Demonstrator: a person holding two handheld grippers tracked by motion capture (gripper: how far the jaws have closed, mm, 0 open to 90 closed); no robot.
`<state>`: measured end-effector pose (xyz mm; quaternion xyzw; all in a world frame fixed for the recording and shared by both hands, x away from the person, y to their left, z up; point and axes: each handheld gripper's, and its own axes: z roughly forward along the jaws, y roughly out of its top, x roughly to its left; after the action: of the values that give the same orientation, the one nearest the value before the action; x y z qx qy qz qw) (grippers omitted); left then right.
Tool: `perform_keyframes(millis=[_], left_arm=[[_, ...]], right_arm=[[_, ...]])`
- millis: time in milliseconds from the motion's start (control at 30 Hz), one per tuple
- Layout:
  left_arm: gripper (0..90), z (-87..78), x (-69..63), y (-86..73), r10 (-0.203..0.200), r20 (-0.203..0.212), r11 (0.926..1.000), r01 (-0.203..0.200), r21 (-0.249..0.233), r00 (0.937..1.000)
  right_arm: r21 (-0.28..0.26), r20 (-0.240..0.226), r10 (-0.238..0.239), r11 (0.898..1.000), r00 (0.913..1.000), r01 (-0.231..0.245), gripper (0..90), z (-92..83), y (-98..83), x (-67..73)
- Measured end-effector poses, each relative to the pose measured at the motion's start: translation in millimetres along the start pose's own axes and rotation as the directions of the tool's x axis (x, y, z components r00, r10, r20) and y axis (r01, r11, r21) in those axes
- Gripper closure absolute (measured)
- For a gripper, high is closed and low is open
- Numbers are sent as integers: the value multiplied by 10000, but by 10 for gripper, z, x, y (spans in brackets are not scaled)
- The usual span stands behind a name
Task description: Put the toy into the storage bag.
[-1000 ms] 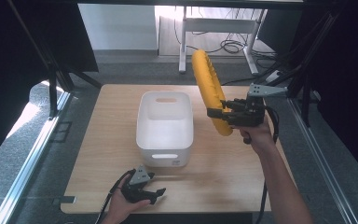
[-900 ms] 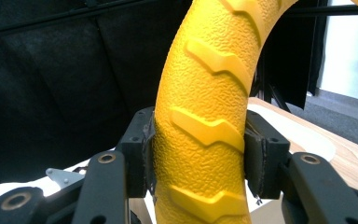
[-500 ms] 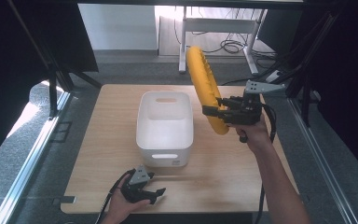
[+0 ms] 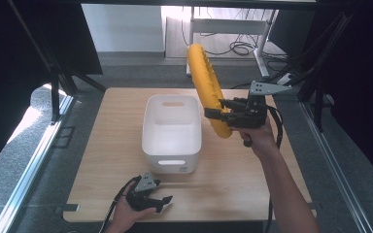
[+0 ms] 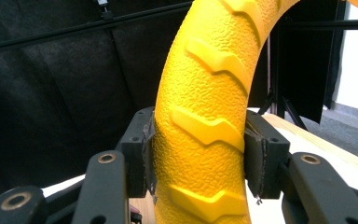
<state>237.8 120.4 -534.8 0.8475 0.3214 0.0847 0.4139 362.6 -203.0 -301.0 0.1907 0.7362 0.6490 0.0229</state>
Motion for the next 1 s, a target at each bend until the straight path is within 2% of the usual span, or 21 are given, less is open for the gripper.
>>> perform_keyframes(millis=[467,1000], left_arm=[[264,-5,4,2,39,13,10000,-39,-2,10000],[264,-11,3,4,33,12,10000,-33,-51,10000]], right_arm=[[-33,-317,-173,9998,9993,172,516,166,81,67],[-248,-923,-291,9993,9953,269,516,387,160,193]])
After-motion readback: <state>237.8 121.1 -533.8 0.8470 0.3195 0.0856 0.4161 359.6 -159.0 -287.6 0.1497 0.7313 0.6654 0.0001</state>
